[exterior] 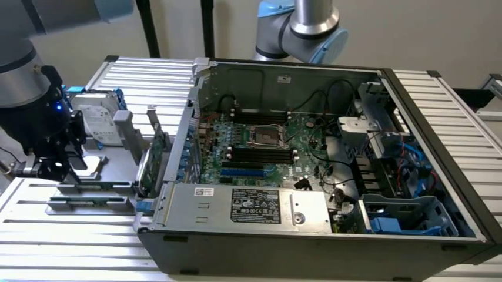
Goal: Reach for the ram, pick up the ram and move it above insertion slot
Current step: 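Pick up the ram and move it above insertion slot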
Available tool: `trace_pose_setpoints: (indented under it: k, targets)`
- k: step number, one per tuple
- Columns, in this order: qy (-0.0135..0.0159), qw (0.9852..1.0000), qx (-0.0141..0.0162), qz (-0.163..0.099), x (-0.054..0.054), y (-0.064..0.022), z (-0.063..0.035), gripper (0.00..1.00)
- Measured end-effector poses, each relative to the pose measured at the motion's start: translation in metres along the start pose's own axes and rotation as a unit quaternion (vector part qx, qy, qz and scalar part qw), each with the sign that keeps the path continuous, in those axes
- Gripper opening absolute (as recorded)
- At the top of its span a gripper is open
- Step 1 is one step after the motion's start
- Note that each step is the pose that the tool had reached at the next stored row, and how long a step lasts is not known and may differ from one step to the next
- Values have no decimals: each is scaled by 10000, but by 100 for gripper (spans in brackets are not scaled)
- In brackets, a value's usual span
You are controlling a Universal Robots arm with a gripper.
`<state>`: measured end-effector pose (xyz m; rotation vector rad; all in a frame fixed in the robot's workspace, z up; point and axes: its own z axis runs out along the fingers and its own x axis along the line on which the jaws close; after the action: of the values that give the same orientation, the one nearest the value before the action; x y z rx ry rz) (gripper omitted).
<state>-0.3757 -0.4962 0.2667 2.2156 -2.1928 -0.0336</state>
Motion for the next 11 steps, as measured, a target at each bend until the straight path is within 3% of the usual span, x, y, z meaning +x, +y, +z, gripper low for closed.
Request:
trace_pose_setpoints:
  k: [11]
  targets:
    - [0,10000,0,-14,4,-7,200,36]
